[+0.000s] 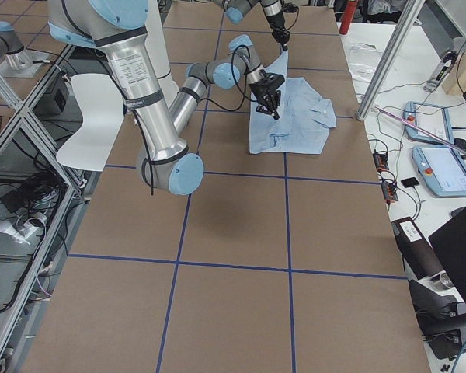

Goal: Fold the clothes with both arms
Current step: 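Lift the hem with both grippers and fold it toward the collar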

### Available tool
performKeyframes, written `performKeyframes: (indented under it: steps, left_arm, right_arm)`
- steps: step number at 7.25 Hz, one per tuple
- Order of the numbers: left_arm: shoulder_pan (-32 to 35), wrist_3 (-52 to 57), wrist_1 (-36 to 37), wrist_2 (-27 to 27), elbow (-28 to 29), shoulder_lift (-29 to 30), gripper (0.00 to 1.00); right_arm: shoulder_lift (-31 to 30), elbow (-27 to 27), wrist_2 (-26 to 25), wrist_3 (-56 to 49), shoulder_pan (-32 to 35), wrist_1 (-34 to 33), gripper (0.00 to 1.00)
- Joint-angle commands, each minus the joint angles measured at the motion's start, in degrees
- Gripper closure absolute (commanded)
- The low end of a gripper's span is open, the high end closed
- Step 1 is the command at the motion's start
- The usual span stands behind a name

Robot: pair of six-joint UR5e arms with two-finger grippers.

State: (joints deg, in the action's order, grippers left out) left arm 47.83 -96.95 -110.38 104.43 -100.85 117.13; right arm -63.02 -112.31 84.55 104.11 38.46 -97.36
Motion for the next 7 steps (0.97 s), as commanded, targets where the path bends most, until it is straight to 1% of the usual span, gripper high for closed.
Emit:
performKeyframes:
  steps: [1,2,3,4,5,6,7]
  left_arm:
    - [0.77,0.62,-9.82,-0.45,14.03,4.66,1.0]
    - [0.86,0.62,-16.21,-1.5,19.76,5.29,1.0]
    - [0.86,0.71,-19.93,-3.08,25.12,7.04,1.0]
    - [0.86,1.76,-20.66,-3.44,28.13,8.62,1.0]
    - [0.86,2.98,-23.89,-5.97,30.86,8.73,1.0]
    - [0.77,3.17,-27.4,-6.69,35.15,9.6,1.0]
    - [0.77,3.87,-28.39,-8.78,37.72,10.13,0.79]
  right_arm:
    - [1.49,14.34,4.48,-3.92,3.37,15.22,1.0]
    - [6.29,21.71,4.83,-4.01,3.55,16.67,1.0]
    - [9.03,26.74,4.92,-4.53,3.81,16.85,1.0]
    - [10.02,29.14,5.18,-6.54,4.34,16.86,1.0]
    - [11.59,32.73,6.23,-8.91,5.47,18.6,1.0]
    - [11.78,37.47,6.76,-9.02,5.66,24.79,1.0]
    - [12.31,41.87,6.77,-8.93,5.83,29.55,1.0]
